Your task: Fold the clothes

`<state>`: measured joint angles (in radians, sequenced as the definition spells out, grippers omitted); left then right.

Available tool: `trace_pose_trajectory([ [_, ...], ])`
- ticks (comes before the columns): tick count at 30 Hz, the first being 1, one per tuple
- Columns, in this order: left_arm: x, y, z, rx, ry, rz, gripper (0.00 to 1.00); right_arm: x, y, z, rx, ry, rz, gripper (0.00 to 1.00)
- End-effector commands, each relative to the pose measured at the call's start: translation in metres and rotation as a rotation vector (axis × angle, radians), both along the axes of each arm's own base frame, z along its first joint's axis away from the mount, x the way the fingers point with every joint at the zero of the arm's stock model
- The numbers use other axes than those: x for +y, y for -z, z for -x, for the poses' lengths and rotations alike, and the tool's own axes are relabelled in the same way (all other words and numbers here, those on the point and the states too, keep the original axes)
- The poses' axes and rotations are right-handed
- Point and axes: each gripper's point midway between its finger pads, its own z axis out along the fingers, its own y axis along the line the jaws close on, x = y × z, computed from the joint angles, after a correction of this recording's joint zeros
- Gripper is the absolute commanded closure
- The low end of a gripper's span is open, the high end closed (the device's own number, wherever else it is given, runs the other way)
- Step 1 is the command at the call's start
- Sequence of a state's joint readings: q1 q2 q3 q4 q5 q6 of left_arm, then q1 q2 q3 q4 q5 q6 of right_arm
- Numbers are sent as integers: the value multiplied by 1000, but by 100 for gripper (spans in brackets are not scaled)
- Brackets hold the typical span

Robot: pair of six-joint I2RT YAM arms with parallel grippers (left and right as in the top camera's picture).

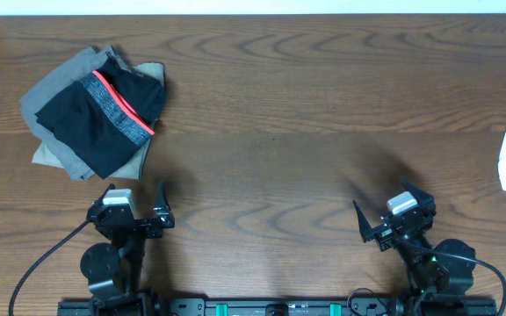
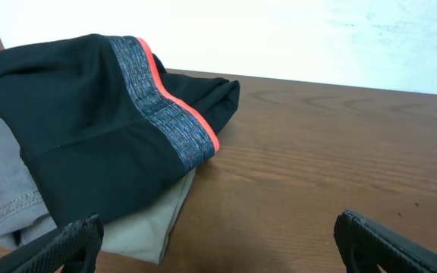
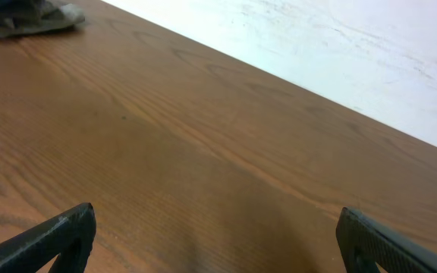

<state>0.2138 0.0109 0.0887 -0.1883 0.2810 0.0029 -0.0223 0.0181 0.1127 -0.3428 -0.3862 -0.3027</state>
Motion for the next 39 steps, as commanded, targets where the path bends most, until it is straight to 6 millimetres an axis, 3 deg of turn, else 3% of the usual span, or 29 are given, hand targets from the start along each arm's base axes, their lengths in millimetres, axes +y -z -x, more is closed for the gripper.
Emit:
trace_pose_trajectory([
  [1, 0, 12, 0, 24, 0, 9, 2, -1, 2, 0, 3, 3, -12, 1],
  [4, -1, 13, 0, 30, 1, 10, 2, -1, 2, 0, 3, 3, -12, 1],
  [9, -1, 21, -1, 67, 1, 25, 2, 7, -16, -1, -80, -49, -6, 1],
  [14, -3, 29, -2, 106, 1, 100, 2, 25, -49, 5, -222, -169, -15, 1],
  [17, -13, 17, -5, 66, 63, 106, 2, 25, -64, 5, -280, -163, -32, 1],
  [21, -12, -7, -9, 50, 58, 111, 2, 18, -82, 2, -298, -113, -147, 1],
  [26, -10, -33, -16, 139, 53, 133, 2, 15, -86, -9, -194, -79, -258, 1],
  [33, -5, -58, -45, 403, 45, 203, 2, 21, -91, -50, 73, -86, -313, 1],
  [39, -12, -85, -71, 547, 102, 271, 2, 20, -93, -117, 325, -82, -250, 1],
])
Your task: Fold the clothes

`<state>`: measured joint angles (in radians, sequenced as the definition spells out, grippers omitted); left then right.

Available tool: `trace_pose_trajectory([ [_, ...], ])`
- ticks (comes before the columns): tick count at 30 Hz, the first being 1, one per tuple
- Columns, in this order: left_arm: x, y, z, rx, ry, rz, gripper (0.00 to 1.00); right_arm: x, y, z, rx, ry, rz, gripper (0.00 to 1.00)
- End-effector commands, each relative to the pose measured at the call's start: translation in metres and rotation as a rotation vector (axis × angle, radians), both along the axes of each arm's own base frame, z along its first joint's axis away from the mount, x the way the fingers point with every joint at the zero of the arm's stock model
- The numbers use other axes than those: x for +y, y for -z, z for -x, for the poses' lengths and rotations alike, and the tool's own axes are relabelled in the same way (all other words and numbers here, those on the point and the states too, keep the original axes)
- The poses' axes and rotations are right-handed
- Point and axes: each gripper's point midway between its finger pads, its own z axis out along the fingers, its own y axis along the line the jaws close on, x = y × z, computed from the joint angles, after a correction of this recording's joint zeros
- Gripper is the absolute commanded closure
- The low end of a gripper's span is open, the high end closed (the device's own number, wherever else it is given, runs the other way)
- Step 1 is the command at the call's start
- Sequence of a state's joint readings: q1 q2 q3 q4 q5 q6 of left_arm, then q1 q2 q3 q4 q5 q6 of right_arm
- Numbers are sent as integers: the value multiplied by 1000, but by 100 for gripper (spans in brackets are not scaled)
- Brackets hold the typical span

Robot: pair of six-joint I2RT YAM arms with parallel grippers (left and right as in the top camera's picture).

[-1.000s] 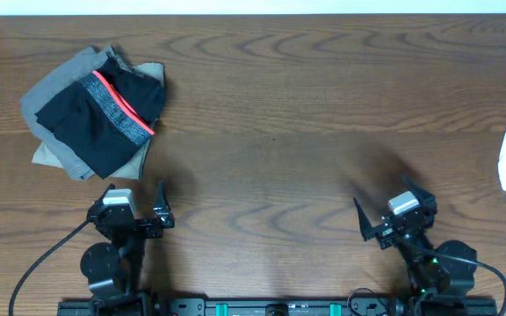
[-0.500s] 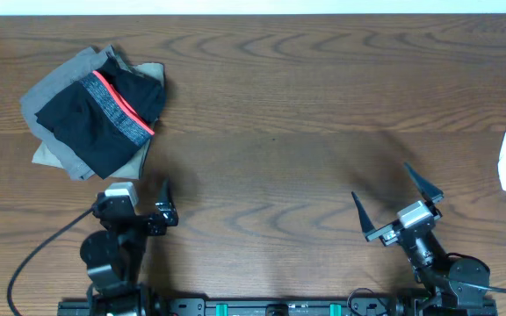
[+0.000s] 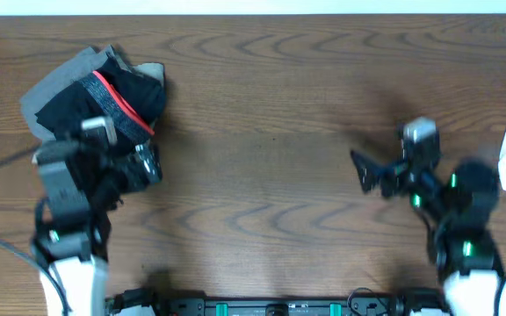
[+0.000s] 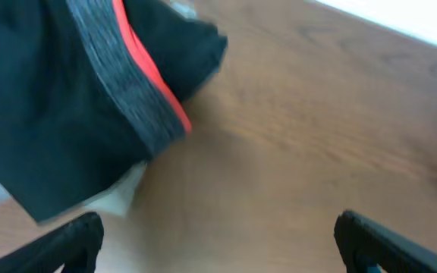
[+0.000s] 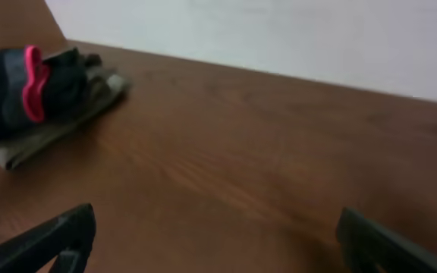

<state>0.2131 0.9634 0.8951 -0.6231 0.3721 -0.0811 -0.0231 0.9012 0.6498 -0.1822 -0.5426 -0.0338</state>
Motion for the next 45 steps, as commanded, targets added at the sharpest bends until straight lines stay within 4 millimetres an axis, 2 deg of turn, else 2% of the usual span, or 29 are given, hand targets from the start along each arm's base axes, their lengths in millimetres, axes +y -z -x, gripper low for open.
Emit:
trace_pose_trajectory([
  [1, -9, -31, -19, -25, 53, 53, 2, -2, -15, -39, 45, -30, 41, 1],
  [5, -27, -51, -27, -72, 141, 126, 2, -5, -20, -79, 122, -21, 39, 1],
  [8, -27, -53, -28, -82, 143, 124, 2, 2, -18, -92, 180, -41, -35, 1],
  [10, -27, -53, -26, -81, 142, 124, 2, -8, -12, -99, 199, 1, -15, 1],
  [12, -26, -53, -26, -78, 140, 125, 2, -36, 0, -104, 255, 136, 4, 1],
  [15, -26, -52, -26, -77, 140, 126, 2, -111, 21, -102, 385, 474, -8, 1],
  [17, -26, -52, -26, -76, 139, 125, 2, -160, 34, -90, 462, 658, -21, 5],
  [21, -26, -50, -26, -69, 140, 127, 2, -241, 63, -58, 603, 923, -95, 8],
  [23, -26, -48, -27, -59, 139, 131, 2, -278, 78, -40, 660, 1047, -125, 13],
  [25, -26, -44, -28, -45, 138, 135, 2, -316, 95, -18, 709, 1180, -154, 30],
  [26, -26, -41, -27, -33, 138, 139, 2, -330, 104, -8, 733, 1232, -177, 34],
  [27, -26, -39, -27, -23, 136, 141, 2, -338, 110, 0, 753, 1262, -194, 35],
  [29, -26, -34, -27, 0, 135, 148, 2, -356, 124, 16, 794, 1328, -212, 26],
  [32, -26, -29, -26, 22, 133, 154, 2, -381, 141, 47, 861, 1486, -170, 25],
  [35, -26, -27, -26, 29, 133, 156, 2, -406, 150, 73, 889, 1618, -91, 25],
  [38, -26, -27, -26, 27, 133, 155, 2, -421, 156, 90, 904, 1692, -53, 29],
  [41, -26, -27, -26, 28, 133, 155, 2, -429, 167, 109, 958, 1735, -46, 46],
  [45, -26, -27, -26, 28, 133, 155, 2, -434, 186, 129, 1023, 1759, -103, 52],
])
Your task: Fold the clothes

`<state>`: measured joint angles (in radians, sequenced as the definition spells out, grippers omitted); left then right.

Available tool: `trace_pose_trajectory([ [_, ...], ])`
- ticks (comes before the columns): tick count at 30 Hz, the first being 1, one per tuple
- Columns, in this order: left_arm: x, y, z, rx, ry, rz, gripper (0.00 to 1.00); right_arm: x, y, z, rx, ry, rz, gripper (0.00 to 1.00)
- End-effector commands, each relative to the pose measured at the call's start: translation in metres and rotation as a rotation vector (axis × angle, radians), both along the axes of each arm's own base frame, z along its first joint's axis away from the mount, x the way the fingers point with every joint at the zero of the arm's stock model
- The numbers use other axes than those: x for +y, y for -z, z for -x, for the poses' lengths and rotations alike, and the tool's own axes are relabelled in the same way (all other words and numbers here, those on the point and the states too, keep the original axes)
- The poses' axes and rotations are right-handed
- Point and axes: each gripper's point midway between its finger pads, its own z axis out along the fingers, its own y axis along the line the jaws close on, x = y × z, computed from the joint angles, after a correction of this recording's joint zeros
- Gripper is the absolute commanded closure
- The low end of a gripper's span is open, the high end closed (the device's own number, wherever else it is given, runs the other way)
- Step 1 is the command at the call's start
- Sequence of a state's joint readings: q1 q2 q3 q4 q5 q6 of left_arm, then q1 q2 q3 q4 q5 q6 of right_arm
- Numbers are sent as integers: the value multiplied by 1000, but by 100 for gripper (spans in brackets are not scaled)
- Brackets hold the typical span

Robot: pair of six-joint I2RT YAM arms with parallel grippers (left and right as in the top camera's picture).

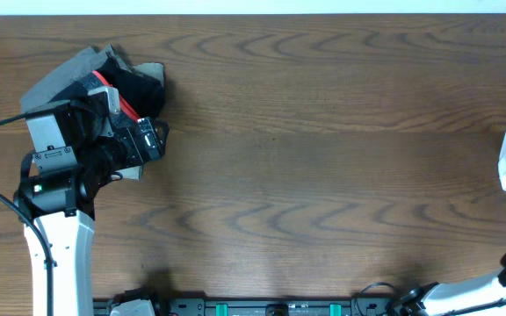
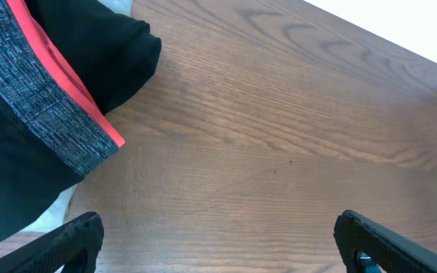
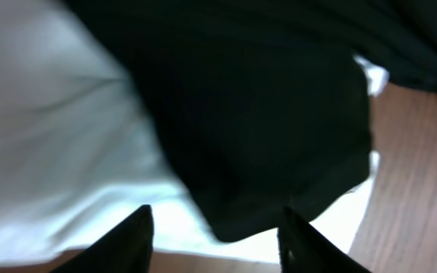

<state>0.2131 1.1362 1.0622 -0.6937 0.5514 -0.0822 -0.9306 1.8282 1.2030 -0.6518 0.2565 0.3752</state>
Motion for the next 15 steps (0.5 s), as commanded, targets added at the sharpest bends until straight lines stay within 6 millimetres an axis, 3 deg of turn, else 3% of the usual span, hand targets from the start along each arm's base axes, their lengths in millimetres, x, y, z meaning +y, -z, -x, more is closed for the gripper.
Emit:
trace_pose_trajectory([
  [1, -3, -9, -2, -20, 9, 12, 2, -15, 7, 19, 27, 69, 2, 53],
  [15, -3, -9, -2, -19, 9, 12, 2, -13, 40, -3, -72, 40, -79, 45],
])
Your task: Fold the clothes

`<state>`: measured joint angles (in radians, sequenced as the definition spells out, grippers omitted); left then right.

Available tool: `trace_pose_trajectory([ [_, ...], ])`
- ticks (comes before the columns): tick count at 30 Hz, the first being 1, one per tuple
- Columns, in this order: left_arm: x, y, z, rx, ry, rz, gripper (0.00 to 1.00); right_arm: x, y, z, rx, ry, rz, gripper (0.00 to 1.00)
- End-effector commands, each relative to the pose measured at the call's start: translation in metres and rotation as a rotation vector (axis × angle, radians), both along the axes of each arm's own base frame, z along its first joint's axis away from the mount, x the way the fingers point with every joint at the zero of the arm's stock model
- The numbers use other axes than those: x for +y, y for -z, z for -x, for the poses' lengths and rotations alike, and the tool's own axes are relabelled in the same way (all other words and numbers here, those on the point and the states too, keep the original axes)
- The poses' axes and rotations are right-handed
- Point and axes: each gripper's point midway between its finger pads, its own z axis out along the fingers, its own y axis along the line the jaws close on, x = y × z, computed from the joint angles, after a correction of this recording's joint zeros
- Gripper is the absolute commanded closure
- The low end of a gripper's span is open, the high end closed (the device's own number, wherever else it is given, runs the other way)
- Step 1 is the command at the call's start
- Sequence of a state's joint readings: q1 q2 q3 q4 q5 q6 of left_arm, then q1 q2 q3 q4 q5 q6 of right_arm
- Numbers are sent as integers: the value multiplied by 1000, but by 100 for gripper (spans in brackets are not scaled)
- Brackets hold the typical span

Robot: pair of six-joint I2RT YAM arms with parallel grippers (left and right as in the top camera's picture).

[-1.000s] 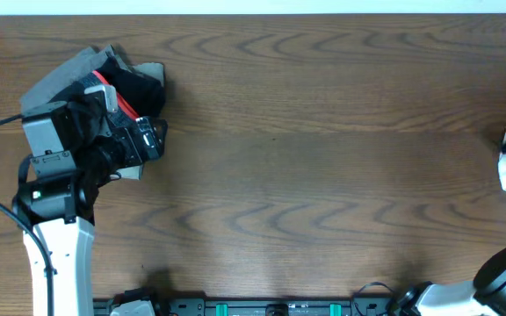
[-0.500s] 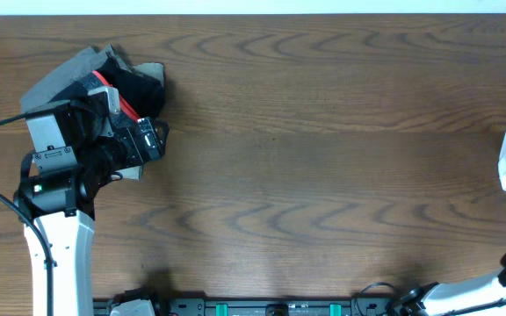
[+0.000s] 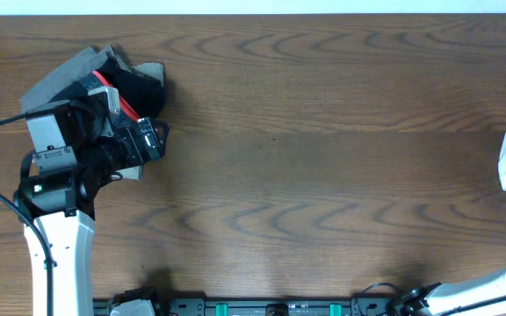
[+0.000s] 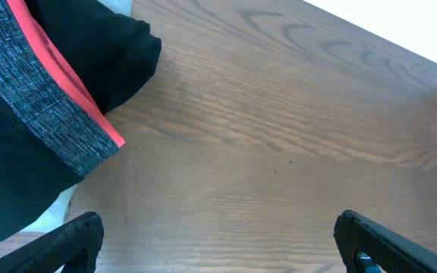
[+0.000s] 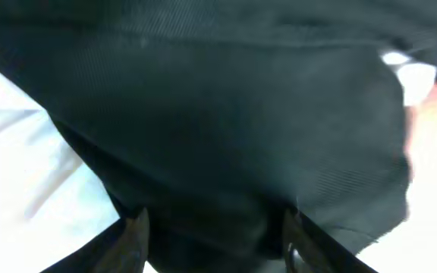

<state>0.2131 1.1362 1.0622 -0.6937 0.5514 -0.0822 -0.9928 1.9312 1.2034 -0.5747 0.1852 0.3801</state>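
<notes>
A pile of clothes lies at the table's far left: grey and tan pieces under a black garment with a grey band and a red stripe. My left gripper hovers open at the pile's right edge, bare wood between its fingers. A white cloth shows at the table's right edge. In the right wrist view a dark garment lies over white cloth. My right gripper is open, low on the dark garment, with fabric between its fingers. In the overhead view it is out of frame.
The brown wooden table runs between the two heaps. A pale wall borders its far edge. Only a bit of the right arm shows at the bottom right corner. The left arm reaches up from the front edge.
The left gripper and the pile are unchanged. The right wrist view has closed in on the dark garment, which now fills most of the view and the gap between the fingers.
Both grippers stood open near the front edge, the pile at the far left. Then the left was up by the pile and the right was over the table's right side. Then the right was off the right edge over white and dark cloth, and now lower on it.
</notes>
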Motion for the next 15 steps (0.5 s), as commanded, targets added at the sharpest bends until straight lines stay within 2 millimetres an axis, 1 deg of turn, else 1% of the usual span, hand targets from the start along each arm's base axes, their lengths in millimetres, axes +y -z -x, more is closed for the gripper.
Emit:
trace_pose_trajectory([
  [1, -3, -9, -2, -20, 9, 12, 2, 0, 4, -9, -26, -18, -17, 50],
  [2, -3, -9, -2, -19, 9, 12, 2, -1, 4, -10, -21, -36, -14, 65],
  [3, -3, -9, -2, -19, 9, 12, 2, -2, 1, -11, -25, -51, -10, 75],
  [5, -3, -9, -2, -19, 9, 12, 2, -3, -8, -20, -63, -87, -4, 87],
  [7, -3, -9, -2, -20, 9, 12, 2, -3, -27, -37, -158, -114, 4, 91],
  [10, -3, -9, -2, -19, 9, 12, 2, 0, -70, -64, -323, -173, 35, 94],
  [12, -3, -9, -2, -20, 9, 13, 2, 8, -112, -82, -446, -221, 67, 95],
  [14, -3, -9, -2, -19, 9, 13, 2, 20, -150, -98, -556, -256, 93, 96],
  [15, -3, -9, -2, -20, 9, 13, 2, 28, -172, -107, -612, -290, 113, 96],
])
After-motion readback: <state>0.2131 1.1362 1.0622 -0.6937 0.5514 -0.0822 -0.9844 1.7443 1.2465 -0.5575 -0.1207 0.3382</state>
